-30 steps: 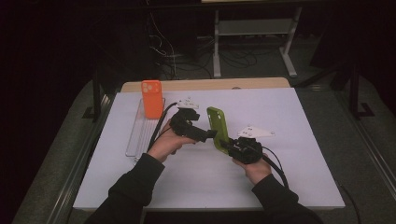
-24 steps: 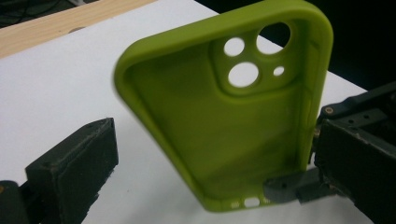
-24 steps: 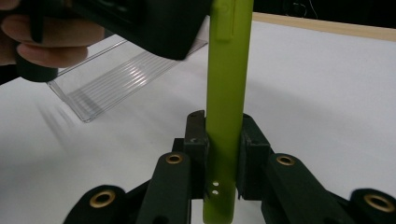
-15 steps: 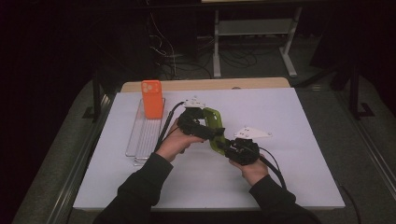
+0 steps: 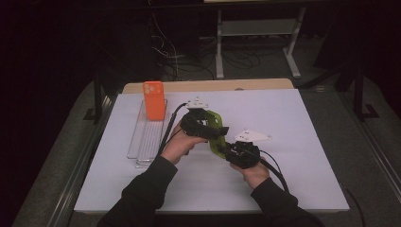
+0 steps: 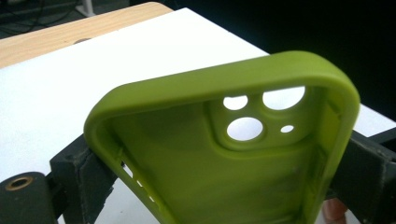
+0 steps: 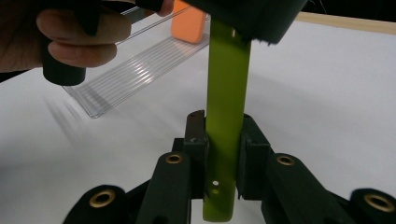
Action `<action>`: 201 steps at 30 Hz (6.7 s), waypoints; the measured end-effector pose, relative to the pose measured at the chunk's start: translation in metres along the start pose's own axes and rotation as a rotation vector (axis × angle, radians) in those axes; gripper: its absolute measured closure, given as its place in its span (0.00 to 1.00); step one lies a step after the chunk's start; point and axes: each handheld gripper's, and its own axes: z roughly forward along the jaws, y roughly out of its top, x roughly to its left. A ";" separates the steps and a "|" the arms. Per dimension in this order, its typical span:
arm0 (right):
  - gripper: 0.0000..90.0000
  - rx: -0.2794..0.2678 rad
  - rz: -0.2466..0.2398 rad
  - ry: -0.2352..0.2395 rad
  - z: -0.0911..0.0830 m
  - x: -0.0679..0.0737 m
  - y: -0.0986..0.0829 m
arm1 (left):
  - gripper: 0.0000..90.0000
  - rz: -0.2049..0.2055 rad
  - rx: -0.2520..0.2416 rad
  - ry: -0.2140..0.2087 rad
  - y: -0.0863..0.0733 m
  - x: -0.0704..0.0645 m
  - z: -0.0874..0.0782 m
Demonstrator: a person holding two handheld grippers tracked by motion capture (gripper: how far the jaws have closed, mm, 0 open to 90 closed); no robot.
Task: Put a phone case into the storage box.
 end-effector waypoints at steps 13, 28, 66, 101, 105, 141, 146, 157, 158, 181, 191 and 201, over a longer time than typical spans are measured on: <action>0.65 0.045 -0.025 0.013 0.003 -0.001 -0.001 | 0.14 0.046 0.029 0.009 0.003 -0.001 -0.004; 0.24 0.137 -0.099 -0.019 -0.024 -0.027 -0.015 | 0.14 0.071 0.029 0.087 0.032 0.031 -0.048; 0.00 0.210 -0.122 -0.032 -0.053 -0.054 -0.054 | 0.14 -0.071 0.049 0.512 0.038 0.144 -0.124; 0.00 0.203 -0.121 -0.026 -0.053 -0.054 -0.053 | 0.14 -0.135 0.120 0.641 0.006 0.169 -0.096; 0.00 0.204 -0.123 -0.027 -0.053 -0.054 -0.053 | 0.14 -0.144 0.121 0.652 0.003 0.170 -0.094; 0.00 0.212 -0.126 -0.021 -0.053 -0.054 -0.054 | 0.07 -0.153 0.106 0.697 -0.008 0.177 -0.076; 0.00 0.210 -0.127 -0.021 -0.053 -0.055 -0.054 | 0.03 -0.163 0.088 0.686 -0.007 0.177 -0.076; 0.00 0.211 -0.126 -0.021 -0.053 -0.055 -0.054 | 0.02 -0.149 0.058 0.655 -0.003 0.174 -0.086; 0.00 0.211 -0.127 -0.021 -0.053 -0.055 -0.054 | 0.02 -0.150 0.047 0.648 -0.002 0.173 -0.087; 0.00 0.201 -0.122 -0.023 -0.054 -0.055 -0.052 | 0.02 -0.073 0.061 0.409 -0.001 0.144 -0.113; 0.00 0.181 -0.112 -0.026 -0.057 -0.057 -0.049 | 0.02 -0.033 0.057 0.328 -0.011 0.126 -0.120; 0.00 0.183 -0.112 -0.024 -0.058 -0.058 -0.048 | 0.02 0.015 0.056 0.284 -0.019 0.108 -0.122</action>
